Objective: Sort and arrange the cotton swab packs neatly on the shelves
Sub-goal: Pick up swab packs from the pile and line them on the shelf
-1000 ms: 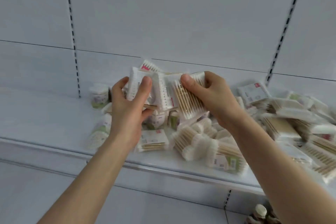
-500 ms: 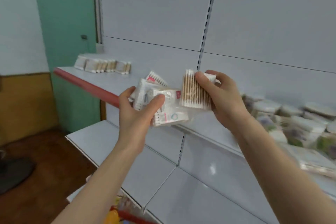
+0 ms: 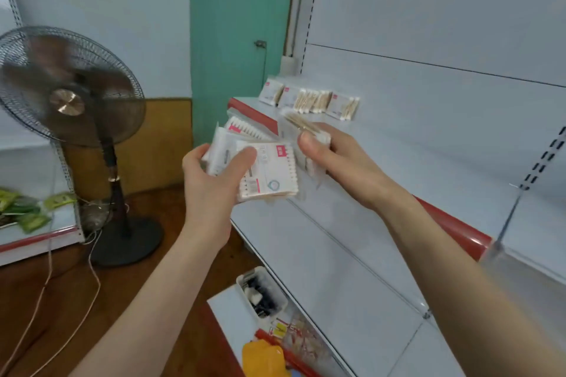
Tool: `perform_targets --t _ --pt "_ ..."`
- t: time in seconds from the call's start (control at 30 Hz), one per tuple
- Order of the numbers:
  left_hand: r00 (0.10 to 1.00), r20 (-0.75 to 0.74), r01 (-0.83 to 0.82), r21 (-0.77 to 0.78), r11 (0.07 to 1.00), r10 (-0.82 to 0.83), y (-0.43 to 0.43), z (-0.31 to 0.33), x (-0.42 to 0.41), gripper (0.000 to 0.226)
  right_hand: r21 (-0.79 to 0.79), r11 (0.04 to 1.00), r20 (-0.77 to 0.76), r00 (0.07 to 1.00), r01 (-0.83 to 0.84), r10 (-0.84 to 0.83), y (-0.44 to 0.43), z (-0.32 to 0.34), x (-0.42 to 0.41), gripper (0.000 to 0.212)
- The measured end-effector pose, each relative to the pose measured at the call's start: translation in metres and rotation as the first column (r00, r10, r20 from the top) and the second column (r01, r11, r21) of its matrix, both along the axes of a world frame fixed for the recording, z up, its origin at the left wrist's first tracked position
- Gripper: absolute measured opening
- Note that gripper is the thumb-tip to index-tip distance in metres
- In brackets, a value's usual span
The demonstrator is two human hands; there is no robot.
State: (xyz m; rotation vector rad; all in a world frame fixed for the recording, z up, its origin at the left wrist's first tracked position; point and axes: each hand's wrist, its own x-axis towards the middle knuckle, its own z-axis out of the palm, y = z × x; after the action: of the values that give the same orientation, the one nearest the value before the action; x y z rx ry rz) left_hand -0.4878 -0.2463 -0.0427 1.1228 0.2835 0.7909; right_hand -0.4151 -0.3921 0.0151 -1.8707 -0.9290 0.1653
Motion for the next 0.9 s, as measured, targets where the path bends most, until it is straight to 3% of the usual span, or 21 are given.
perform_targets --t 0.07,0.13,0.27,0.53,0.7,0.8,0.9 --pt "0.999 -0.016 -0.043 0.011 0.999 0.043 0.027 -0.004 0.012 0.059 -0.025 0.999 -0.011 1.0 -0.027 0.027 0.027 -0.007 0.023 0.043" --pt "0.996 -0.017 -0.089 0.028 0.996 0.09 0.056 -0.007 0.028 0.062 0.068 0.997 -0.004 1.0 0.026 -0.026 0.058 -0.014 0.051 0.033" --pt "0.986 -0.023 -0.163 0.064 0.985 0.165 0.107 -0.009 0.064 0.062 0.248 0.962 -0.124 0.989 0.115 -0.086 0.116 -0.02 0.108 0.041" --pt "0.973 -0.015 -0.226 0.1 0.969 0.229 0.188 0.007 0.144 0.059 0.272 0.949 -0.209 0.973 0.159 -0.103 0.201 -0.01 0.199 0.022" --pt "0.984 0.012 -0.177 0.044 0.983 0.177 0.225 0.006 0.189 0.071 0.258 0.938 -0.194 0.964 0.231 -0.184 0.227 -0.012 0.237 0.022" --pt "0.996 0.055 -0.075 0.018 0.997 0.074 0.243 0.01 0.227 0.073 0.342 0.868 -0.171 0.932 0.36 -0.319 0.224 -0.008 0.257 0.035" --pt "0.995 0.079 0.06 0.02 0.998 -0.062 0.256 0.015 0.271 0.071 0.414 0.791 -0.127 0.889 0.45 -0.439 0.212 0.0 0.273 0.025"
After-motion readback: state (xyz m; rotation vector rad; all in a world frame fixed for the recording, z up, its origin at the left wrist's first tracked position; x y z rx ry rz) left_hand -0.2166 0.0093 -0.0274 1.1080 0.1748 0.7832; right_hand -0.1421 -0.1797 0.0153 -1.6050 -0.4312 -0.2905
